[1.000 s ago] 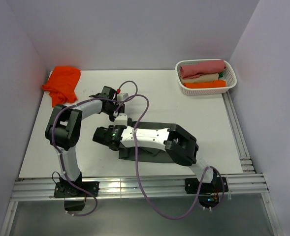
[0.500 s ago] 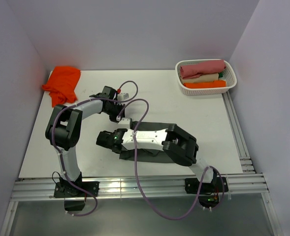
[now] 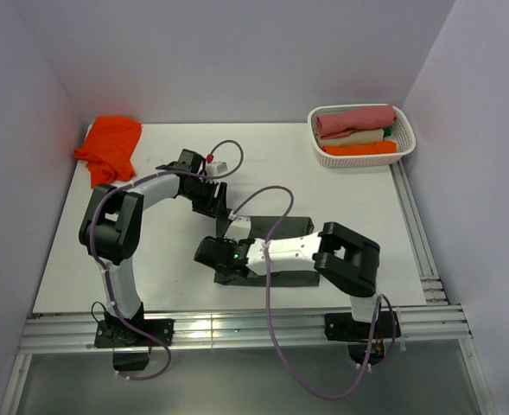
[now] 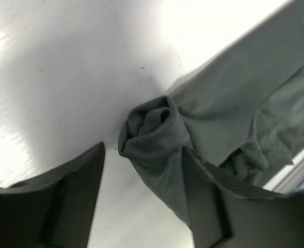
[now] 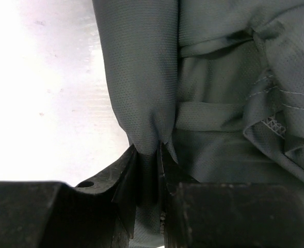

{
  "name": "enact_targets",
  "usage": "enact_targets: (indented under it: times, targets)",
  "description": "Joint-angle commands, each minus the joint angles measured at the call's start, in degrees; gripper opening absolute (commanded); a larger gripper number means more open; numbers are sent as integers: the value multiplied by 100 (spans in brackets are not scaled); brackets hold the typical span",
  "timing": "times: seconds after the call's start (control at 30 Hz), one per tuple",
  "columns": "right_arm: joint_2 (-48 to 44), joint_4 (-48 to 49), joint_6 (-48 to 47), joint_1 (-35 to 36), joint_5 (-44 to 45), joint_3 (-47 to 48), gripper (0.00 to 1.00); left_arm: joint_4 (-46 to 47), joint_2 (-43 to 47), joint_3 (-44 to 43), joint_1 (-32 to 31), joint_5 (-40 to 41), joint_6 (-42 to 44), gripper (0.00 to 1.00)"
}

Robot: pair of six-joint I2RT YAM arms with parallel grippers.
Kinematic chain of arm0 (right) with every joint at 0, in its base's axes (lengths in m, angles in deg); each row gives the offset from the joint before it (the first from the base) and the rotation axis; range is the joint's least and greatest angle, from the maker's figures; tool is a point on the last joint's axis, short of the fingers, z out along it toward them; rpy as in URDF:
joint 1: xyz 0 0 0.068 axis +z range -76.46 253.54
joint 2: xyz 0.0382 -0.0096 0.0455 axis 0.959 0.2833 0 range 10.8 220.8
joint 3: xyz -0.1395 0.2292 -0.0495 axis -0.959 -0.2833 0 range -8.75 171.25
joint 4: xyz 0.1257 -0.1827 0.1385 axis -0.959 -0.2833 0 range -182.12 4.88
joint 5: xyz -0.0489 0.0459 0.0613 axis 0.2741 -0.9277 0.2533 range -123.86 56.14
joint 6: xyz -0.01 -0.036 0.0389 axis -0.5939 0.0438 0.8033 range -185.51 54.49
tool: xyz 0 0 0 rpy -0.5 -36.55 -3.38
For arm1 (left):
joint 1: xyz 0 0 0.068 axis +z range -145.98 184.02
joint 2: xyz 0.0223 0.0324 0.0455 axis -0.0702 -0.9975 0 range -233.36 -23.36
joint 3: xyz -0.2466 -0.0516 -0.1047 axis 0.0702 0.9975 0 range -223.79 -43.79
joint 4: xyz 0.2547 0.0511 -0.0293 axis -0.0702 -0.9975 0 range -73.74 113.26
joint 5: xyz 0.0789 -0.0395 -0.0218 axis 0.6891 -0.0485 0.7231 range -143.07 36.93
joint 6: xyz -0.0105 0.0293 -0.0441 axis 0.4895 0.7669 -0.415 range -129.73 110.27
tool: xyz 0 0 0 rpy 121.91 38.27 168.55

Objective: Roll the t-shirts
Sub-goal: Roll the tshirt

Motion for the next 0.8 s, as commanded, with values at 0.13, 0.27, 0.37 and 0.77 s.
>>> enact_targets:
  times: [0.13,0.27,0.37,0.77]
  targets:
    - [-775,3043,535,-284,-852,-2214,21,-31,626,-102,326,-1213,205,71]
    - [-996,4959,860,-442,-1177,-3386,21,21,591,83,502,-1742,257,73]
    - [-899,6173,1072,-548,-1389,-3976,21,31,477,197,607,-2077,345,73]
    - [348,9066,1546,-671,-1855,-4574,20,514,-288,672,432,-1955,188,66]
